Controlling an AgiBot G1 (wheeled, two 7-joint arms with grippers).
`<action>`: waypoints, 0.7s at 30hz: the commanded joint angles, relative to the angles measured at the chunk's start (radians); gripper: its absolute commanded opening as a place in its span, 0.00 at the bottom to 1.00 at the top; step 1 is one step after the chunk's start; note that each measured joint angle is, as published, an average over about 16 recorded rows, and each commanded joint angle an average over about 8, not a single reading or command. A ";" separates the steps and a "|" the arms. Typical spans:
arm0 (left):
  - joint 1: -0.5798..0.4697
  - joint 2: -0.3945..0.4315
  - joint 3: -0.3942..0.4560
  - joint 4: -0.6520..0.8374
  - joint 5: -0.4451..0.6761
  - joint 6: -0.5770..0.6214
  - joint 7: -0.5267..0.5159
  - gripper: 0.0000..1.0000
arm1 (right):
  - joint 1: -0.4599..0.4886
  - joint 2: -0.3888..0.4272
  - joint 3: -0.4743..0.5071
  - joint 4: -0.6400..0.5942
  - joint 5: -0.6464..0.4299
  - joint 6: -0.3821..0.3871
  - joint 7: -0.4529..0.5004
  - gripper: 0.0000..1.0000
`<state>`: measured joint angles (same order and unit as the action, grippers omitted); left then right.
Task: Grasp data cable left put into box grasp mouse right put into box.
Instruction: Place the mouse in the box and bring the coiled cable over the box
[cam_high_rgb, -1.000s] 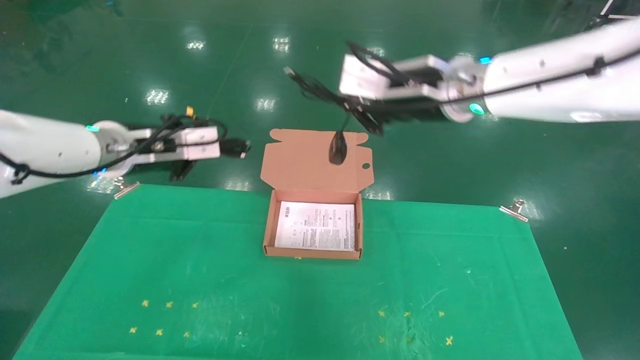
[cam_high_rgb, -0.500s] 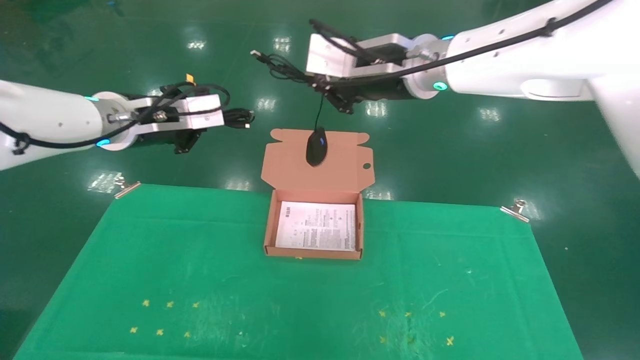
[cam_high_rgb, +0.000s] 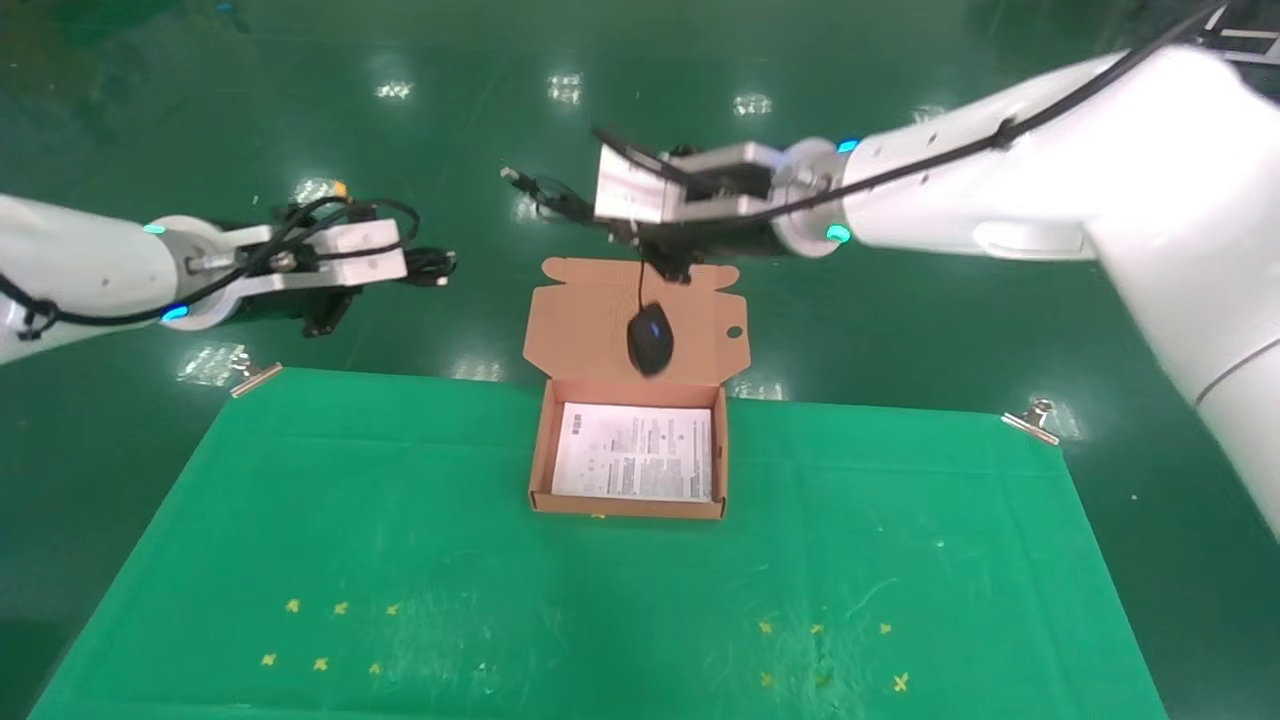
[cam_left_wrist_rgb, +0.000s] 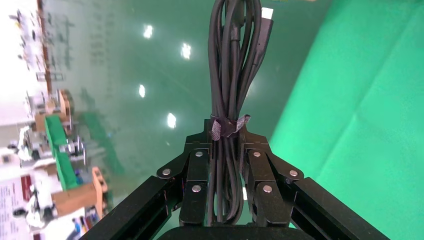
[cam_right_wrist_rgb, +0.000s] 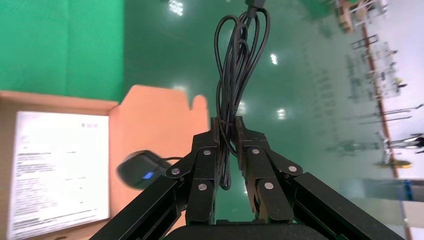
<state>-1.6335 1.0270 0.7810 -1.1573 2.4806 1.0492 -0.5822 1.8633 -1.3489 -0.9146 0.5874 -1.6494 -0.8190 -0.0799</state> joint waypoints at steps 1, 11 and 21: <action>0.009 -0.005 0.005 -0.015 0.036 0.014 -0.030 0.00 | -0.011 -0.005 -0.011 -0.012 0.003 0.005 -0.002 0.00; 0.035 -0.024 0.011 -0.095 0.103 0.091 -0.117 0.00 | -0.065 -0.016 -0.095 0.000 0.061 0.036 0.025 0.00; 0.039 -0.026 0.011 -0.108 0.109 0.098 -0.126 0.00 | -0.097 -0.023 -0.216 0.053 0.150 0.114 0.073 0.00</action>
<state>-1.5948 1.0014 0.7918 -1.2645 2.5894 1.1464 -0.7078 1.7657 -1.3708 -1.1284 0.6330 -1.4978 -0.7081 -0.0068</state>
